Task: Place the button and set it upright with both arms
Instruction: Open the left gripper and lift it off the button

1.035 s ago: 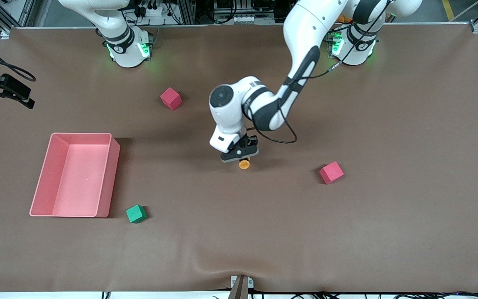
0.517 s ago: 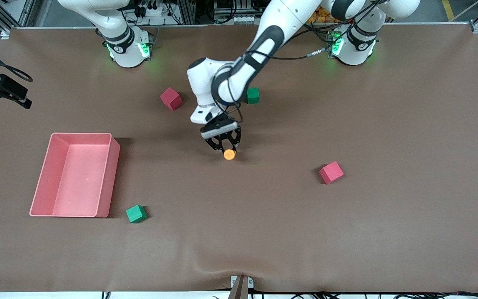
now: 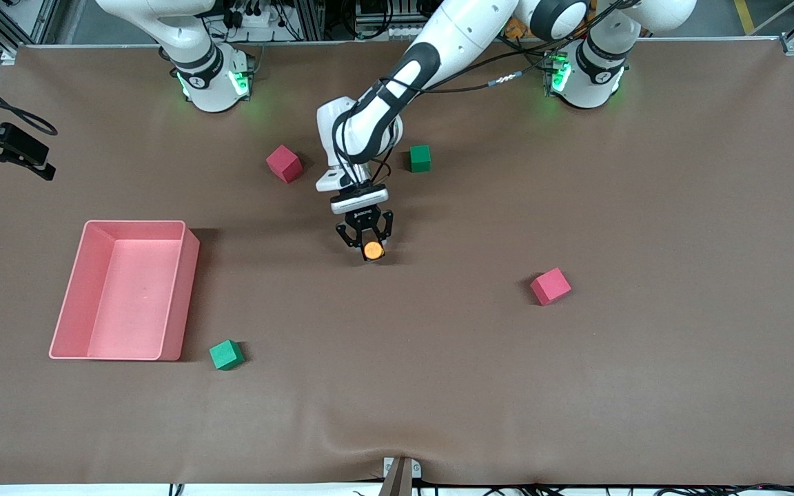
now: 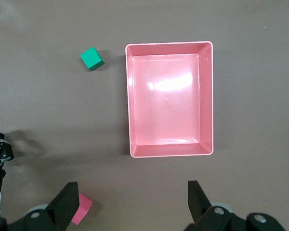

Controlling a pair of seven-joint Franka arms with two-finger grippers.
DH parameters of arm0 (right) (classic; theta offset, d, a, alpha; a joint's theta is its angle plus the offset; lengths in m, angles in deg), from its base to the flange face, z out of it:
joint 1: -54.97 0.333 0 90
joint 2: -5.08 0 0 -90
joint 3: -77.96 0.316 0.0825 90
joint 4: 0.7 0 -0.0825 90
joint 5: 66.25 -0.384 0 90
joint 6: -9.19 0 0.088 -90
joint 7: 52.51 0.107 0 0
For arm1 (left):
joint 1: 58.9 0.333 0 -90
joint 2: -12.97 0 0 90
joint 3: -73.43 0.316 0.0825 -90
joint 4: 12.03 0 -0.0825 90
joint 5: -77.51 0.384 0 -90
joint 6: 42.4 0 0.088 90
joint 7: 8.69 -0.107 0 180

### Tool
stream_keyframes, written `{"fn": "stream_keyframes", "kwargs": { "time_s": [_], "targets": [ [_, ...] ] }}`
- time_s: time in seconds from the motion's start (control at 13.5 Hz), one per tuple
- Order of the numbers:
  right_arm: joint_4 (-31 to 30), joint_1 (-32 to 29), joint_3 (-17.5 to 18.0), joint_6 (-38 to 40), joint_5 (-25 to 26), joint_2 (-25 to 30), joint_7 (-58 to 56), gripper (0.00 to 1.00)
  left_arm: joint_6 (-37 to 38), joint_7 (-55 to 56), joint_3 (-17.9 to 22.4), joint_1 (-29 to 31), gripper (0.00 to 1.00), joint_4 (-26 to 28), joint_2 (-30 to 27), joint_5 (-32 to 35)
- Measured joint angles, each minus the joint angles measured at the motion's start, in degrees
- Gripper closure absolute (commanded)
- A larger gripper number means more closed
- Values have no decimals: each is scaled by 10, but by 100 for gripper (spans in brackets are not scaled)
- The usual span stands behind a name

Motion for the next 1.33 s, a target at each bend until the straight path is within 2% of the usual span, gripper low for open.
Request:
{"fn": "stream_keyframes", "kwargs": {
  "time_s": [0.15,0.3,0.37,0.44,0.74,0.89,1.11,1.33],
  "targets": [
    [0,0,0,0,0,0,0,0,0,13,0,0,100,8,9,16],
    [0,0,0,0,0,0,0,0,0,15,0,0,88,14,14,24],
    [0,0,0,0,0,0,0,0,0,21,0,-1,40,14,15,28],
    [0,0,0,0,0,0,0,0,0,26,0,-1,0,14,15,29],
    [0,0,0,1,0,0,0,0,0,33,-1,-3,0,17,15,29],
    [0,0,0,3,0,-1,0,0,5,39,-11,-4,0,17,14,4],
    [0,-1,0,5,0,-2,0,0,44,44,-37,-9,0,14,-5,-85],
    [1,-1,0,6,0,-7,0,0,111,37,-58,-15,0,9,-58,-225]
  ]
}}
